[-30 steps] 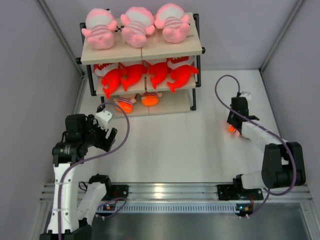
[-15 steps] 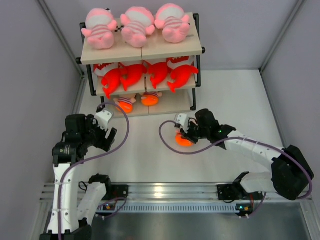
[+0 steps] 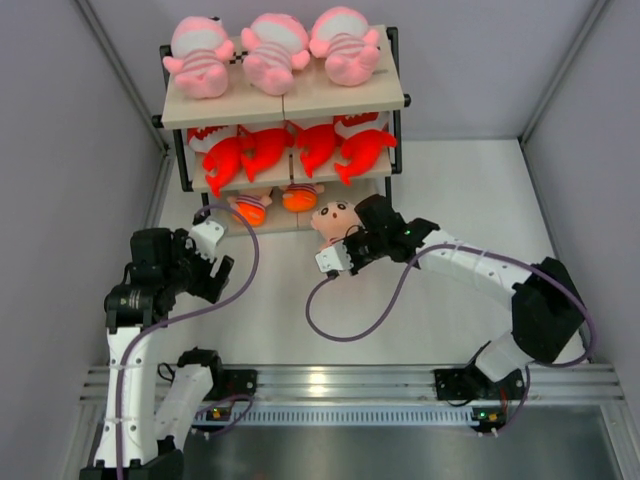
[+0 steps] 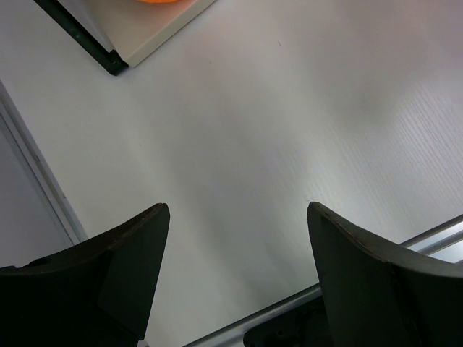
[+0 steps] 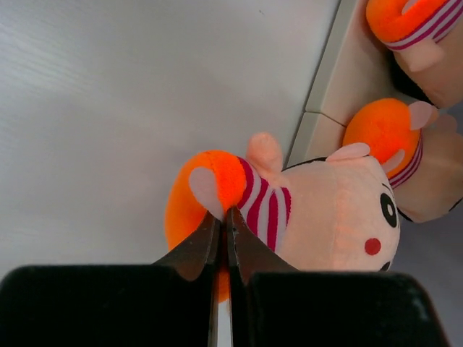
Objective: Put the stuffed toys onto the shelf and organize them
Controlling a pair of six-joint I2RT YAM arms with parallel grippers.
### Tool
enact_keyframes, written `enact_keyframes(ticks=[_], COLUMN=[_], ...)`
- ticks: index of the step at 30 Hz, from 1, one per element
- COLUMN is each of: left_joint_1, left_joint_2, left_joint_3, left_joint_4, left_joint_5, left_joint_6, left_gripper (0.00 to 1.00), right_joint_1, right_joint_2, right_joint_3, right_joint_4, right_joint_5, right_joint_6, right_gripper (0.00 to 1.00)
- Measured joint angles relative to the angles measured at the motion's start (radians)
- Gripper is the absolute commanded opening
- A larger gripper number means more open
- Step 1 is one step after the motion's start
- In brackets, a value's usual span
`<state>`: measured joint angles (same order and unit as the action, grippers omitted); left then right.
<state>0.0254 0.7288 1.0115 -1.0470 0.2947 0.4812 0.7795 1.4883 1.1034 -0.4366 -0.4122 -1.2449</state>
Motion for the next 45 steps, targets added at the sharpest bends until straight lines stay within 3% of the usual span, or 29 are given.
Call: enact_keyframes(ticks=[10,34,38,39,40,41,45], left_joint_1=[0.0,0.0,0.0,0.0,0.0,0.0,0.0], left_joint_2=[0.0,0.001,0.002,0.003,0.003,0.003,0.007], left_joint_3=[0.0,0.0,0.0,0.0,0.0,0.0,0.0], left_joint_4=[0.0,-0.001,-0.001,-0.001,-0.001,-0.001,0.0], left_joint_5=[-0.017,-0.024,-0.024,-0.024,-0.024,-0.024,-0.024], left_joint_6=[0.012,0.015,0.015,0.015,0.015,0.015,0.015], left_gripper=[0.83,0.83,0.83,0.83,0.83,0.83,0.83], right_joint_1=[-0.069,-0.162,-0.164,-0.164,-0.164,-0.165,-0.168], right_joint_2=[0.158,0.365,0.4,0.407,0.413,0.415,0.415], right_joint_3=[0.048,0.136,0.137,0.137,0.137,0.135,0.134], right_joint_4=[0.026,0.351,0.419,0.437,0.459,0.473,0.53], right_joint_5=[0.076,0.151,0.175,0.184,0.195,0.201,0.217], right_joint_6=[-0.159,-0.229,-0.234,-0.237,-0.239,-0.236,-0.254], right_gripper=[0.0,0.02,0.15,0.22,0.35,0.4,0.5])
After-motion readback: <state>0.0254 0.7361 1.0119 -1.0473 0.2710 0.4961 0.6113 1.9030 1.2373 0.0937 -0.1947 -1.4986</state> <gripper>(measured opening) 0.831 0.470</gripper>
